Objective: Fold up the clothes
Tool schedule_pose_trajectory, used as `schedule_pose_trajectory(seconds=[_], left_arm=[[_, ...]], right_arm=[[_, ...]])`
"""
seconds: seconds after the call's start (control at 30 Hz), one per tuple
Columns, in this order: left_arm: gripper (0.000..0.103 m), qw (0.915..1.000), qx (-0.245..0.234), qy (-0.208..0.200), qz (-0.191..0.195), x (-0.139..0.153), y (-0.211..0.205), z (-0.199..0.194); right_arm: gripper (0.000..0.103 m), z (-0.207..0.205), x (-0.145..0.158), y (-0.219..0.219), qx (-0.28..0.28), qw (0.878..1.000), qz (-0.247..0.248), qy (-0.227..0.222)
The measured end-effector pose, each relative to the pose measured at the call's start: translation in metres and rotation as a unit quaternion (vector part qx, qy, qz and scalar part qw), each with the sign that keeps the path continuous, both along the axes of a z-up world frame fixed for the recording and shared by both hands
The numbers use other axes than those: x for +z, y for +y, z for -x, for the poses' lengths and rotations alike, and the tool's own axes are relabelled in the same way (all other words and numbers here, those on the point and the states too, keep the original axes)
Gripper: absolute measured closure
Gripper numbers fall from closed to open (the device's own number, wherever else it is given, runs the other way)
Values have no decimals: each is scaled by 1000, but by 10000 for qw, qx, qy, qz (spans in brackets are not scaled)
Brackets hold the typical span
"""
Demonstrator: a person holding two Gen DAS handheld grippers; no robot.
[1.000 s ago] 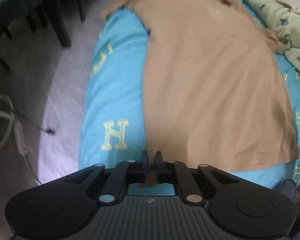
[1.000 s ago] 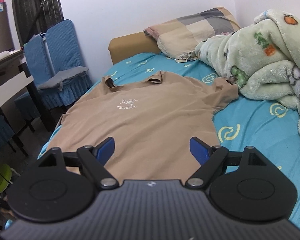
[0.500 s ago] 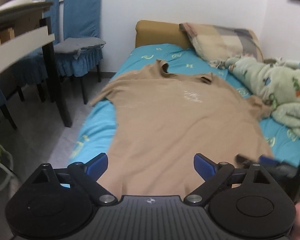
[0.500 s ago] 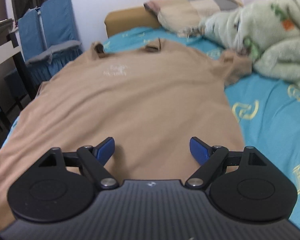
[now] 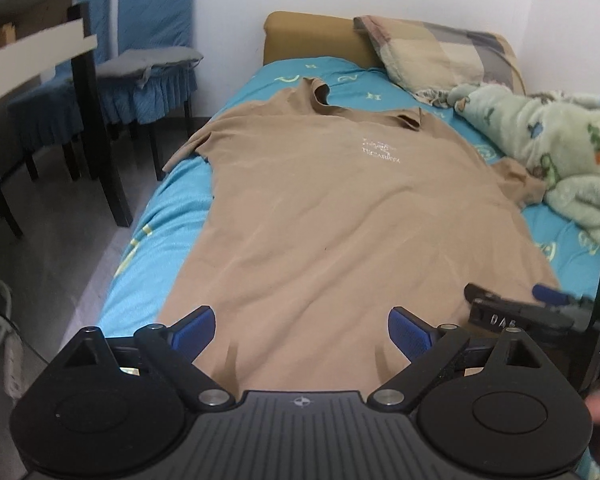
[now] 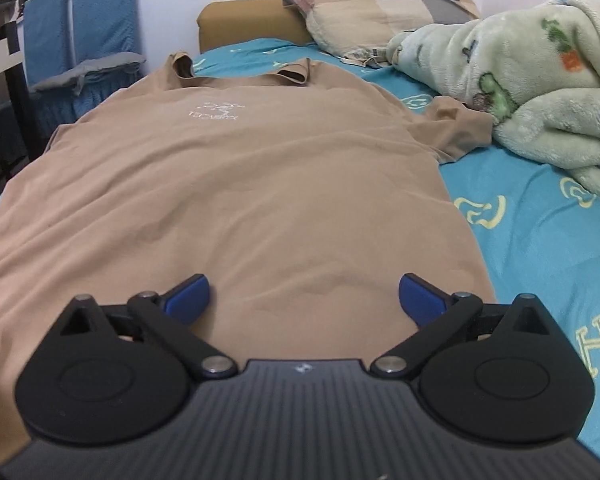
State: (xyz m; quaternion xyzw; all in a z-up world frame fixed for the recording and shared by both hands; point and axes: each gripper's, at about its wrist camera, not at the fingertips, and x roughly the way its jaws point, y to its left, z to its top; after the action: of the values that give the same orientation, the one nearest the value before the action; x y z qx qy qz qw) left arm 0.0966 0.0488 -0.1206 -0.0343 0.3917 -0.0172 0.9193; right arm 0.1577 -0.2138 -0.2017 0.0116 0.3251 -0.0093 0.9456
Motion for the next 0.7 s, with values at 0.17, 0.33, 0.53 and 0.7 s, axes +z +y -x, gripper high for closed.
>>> schedule_pose_trajectory(seconds=[0.17, 0.33, 0.53, 0.7], left_arm=[[7, 9996, 90, -8, 249, 9, 7, 11], [5, 9986, 227, 36, 473, 13, 12, 18], [5, 9945, 522, 109, 907, 15, 20, 16], [5, 9943, 545, 153, 901, 14, 17, 14]], right_arm=[[0, -1, -1, -8, 0, 9997, -255, 9], [0, -2, -1, -7, -2, 9998, -213, 15], [0, -2, -1, -6, -3, 9998, -200, 16], [0, -3, -1, -7, -3, 9998, -202, 14]])
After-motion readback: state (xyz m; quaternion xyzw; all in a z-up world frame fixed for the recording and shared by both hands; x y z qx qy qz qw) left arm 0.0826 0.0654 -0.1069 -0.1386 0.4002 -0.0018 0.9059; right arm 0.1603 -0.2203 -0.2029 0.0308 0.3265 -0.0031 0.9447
